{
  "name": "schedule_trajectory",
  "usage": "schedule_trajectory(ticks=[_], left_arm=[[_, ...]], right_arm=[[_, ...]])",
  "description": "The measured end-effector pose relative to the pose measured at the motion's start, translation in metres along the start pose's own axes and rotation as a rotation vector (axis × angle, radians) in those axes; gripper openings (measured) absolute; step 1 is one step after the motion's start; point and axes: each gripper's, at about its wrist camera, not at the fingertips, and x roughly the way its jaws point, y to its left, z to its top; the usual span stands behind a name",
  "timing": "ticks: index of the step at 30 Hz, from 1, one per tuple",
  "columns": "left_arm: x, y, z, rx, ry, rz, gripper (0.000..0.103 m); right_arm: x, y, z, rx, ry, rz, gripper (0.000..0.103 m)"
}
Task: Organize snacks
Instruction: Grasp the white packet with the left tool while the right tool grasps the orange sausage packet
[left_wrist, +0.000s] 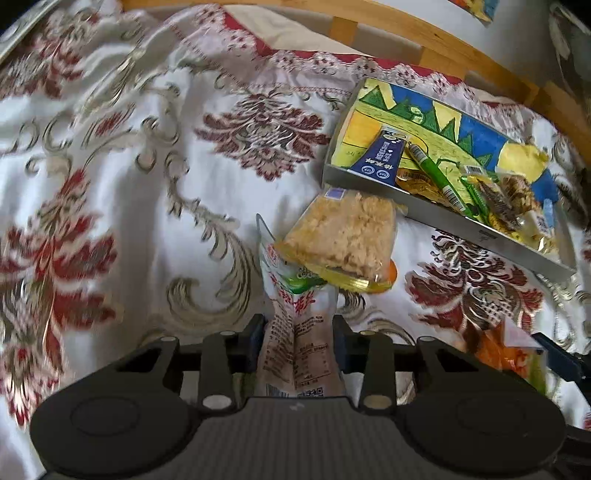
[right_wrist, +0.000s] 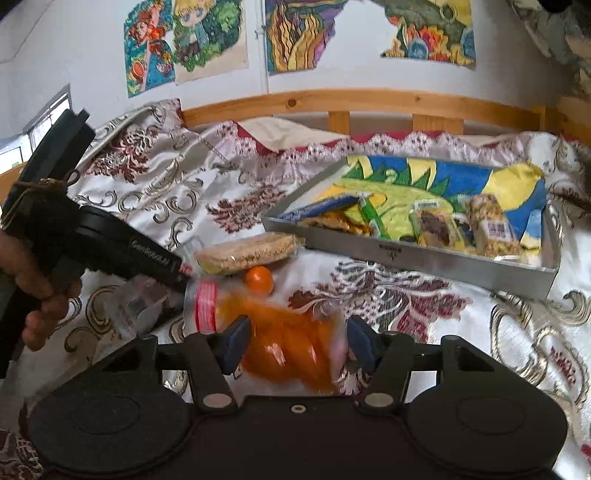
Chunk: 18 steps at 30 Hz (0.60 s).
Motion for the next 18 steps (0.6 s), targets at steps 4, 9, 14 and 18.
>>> schedule_trajectory(ticks=[4, 9, 14, 18], left_arm=[[-0.014, 0.005, -0.010, -0.048, 0.013, -0.032, 0.038], [-0.027, 0.007, -0.025, -0.083, 0.007, -0.070, 0.038], [-0.035, 0.006, -0.035, -0.107, -0.016, -0.092, 0.037], [-0.041, 0.005, -0.043, -0.122, -0.033, -0.114, 0.036]], right_arm=[[0.002, -0.003, -0.002, 0.007, 0.025, 0.001, 0.061], [0.009, -0.009, -0.010, 0.072, 0.054, 0.007, 0.076], [0.018, -0.021, -0.017, 0.180, 0.081, 0.086, 0.072], [0.016, -0.020, -0.019, 0.185, 0.098, 0.113, 0.055]])
